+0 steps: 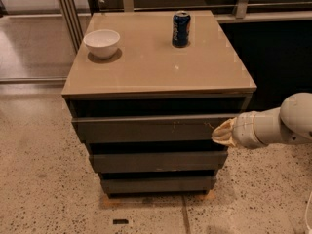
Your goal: Close top drawer
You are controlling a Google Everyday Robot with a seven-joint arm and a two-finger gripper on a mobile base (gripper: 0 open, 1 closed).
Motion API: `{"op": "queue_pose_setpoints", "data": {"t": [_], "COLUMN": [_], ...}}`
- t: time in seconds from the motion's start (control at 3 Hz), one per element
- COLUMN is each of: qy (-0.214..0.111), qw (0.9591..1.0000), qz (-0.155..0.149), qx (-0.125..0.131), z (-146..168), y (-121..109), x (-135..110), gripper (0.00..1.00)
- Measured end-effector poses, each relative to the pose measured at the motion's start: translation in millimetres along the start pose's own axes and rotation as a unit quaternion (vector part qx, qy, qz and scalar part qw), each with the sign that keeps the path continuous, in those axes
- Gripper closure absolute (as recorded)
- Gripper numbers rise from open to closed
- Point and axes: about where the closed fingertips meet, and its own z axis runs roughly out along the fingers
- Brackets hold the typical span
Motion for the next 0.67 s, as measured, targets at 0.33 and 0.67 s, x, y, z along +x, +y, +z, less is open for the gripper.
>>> {"op": "queue_pose_setpoints", "data": {"t": [0.33,0.67], "qy": [-0.001,-0.001], "qw": [0.9999,0.9999], "qz": [0.000,0.000], "qx": [-0.013,-0.013], "z": [-0.6,-0.6], "y": [6.3,6.4], "x": [-1.8,-1.8], "gripper": [0.82,0.58]}}
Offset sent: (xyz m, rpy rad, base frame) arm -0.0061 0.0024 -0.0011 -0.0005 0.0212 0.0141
